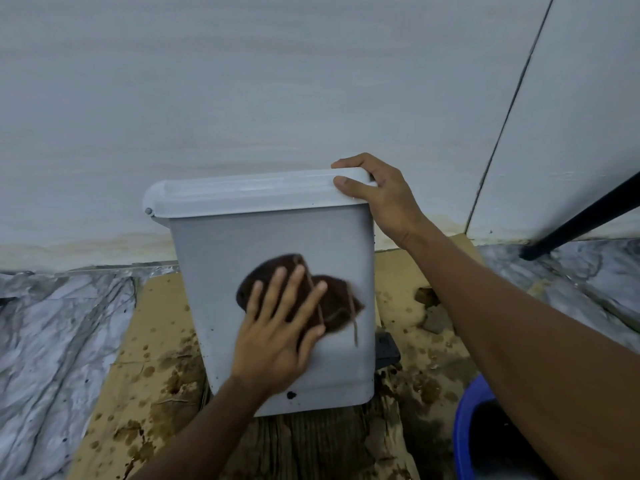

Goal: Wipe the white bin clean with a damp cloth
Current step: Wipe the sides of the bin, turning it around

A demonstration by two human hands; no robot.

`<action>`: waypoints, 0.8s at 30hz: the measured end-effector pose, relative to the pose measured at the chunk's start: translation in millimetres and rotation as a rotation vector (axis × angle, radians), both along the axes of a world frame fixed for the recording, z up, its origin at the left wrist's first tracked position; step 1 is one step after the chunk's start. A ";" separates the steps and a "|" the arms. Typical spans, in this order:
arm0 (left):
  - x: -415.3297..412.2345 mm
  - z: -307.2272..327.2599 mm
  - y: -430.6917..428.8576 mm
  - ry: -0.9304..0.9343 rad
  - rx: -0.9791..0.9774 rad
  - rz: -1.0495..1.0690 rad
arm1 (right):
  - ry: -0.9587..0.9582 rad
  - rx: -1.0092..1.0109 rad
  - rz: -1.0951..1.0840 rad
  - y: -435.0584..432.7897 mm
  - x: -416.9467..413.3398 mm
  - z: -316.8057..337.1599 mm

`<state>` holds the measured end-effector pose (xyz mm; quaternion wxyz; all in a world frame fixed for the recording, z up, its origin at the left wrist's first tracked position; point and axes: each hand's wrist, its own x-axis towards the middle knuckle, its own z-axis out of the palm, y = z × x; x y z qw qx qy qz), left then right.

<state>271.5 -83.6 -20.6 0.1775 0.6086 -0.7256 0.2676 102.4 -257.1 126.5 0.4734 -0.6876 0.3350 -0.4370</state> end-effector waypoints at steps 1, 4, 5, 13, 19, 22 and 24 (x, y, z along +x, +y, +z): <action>-4.0 9.7 -8.5 0.051 -0.029 0.030 | 0.005 -0.004 -0.004 0.2 0.4 0.1; -33.4 38.0 -38.9 0.104 -0.071 0.006 | 0.014 -0.022 -0.025 0.6 1.5 -0.5; -43.1 43.4 -46.8 0.077 -0.061 -0.025 | 0.015 -0.027 -0.032 0.2 1.3 -1.1; -35.0 -47.3 12.8 -0.354 0.263 -0.364 | 0.010 -0.015 -0.017 -7.8 1.4 -2.8; 10.1 -42.8 23.5 -0.371 0.186 -0.311 | -0.012 -0.012 -0.031 -6.7 4.9 -3.4; -15.8 -12.9 0.4 -0.163 0.094 -0.183 | -0.023 -0.010 -0.043 -5.4 6.5 -2.7; -40.6 -11.0 -8.6 -0.129 0.127 -0.198 | -0.027 0.006 -0.036 -5.3 5.5 -2.1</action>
